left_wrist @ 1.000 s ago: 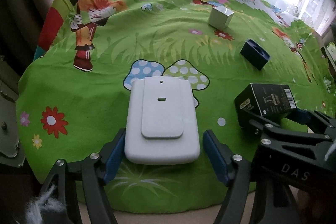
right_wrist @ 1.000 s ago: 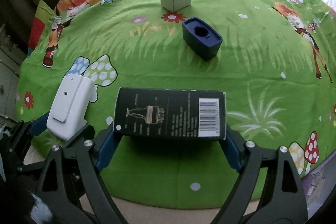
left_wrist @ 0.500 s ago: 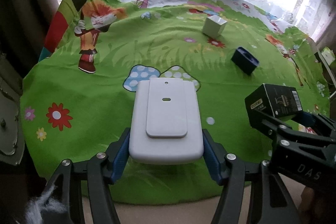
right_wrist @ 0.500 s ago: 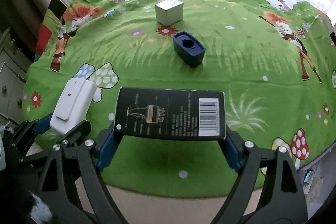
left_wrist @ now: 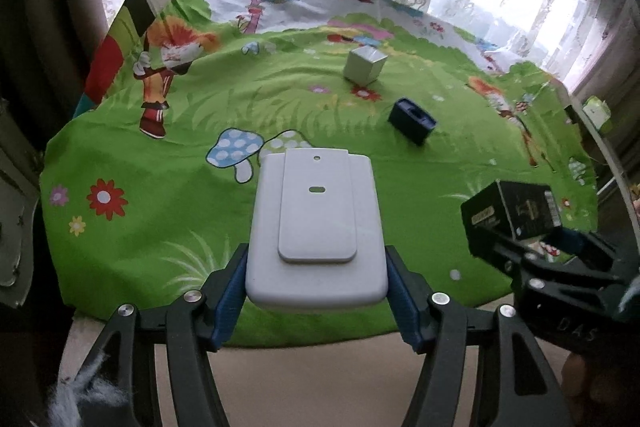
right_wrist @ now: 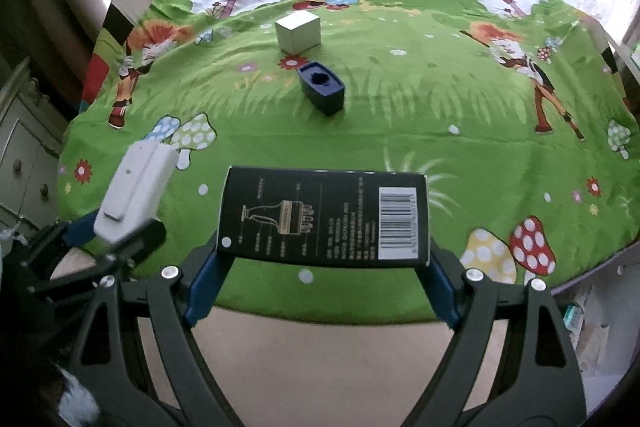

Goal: Organize rigid objects
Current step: 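Carry the white case and black box over the storage box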

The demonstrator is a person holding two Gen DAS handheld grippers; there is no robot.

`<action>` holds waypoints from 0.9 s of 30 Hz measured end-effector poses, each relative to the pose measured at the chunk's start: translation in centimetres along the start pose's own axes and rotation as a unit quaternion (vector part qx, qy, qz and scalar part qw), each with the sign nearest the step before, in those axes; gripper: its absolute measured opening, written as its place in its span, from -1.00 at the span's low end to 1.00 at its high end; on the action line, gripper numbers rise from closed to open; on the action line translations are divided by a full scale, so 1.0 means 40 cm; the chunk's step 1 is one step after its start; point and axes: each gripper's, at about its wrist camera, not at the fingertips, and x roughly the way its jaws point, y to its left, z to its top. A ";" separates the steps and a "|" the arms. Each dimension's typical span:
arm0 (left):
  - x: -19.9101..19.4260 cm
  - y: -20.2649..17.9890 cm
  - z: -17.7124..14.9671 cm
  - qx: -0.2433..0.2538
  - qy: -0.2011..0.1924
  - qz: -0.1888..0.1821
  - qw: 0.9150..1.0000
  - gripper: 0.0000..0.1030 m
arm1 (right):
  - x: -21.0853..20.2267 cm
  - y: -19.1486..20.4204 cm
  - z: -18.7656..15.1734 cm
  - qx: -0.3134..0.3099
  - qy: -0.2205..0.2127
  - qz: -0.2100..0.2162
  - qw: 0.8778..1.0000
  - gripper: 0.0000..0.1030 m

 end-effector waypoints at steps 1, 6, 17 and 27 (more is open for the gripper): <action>-0.004 -0.006 -0.003 0.002 0.000 -0.002 1.000 0.24 | -0.006 -0.006 -0.005 0.001 -0.002 0.000 1.000 0.68; -0.018 -0.037 -0.016 0.011 -0.001 -0.010 1.000 0.24 | -0.042 -0.040 -0.027 0.008 -0.012 -0.006 1.000 0.68; -0.052 -0.136 -0.047 0.044 -0.003 -0.039 0.998 0.24 | -0.109 -0.127 -0.083 0.033 -0.026 -0.014 0.999 0.68; -0.071 -0.237 -0.075 0.071 0.009 -0.074 0.995 0.24 | -0.170 -0.218 -0.135 0.058 -0.041 -0.020 0.997 0.68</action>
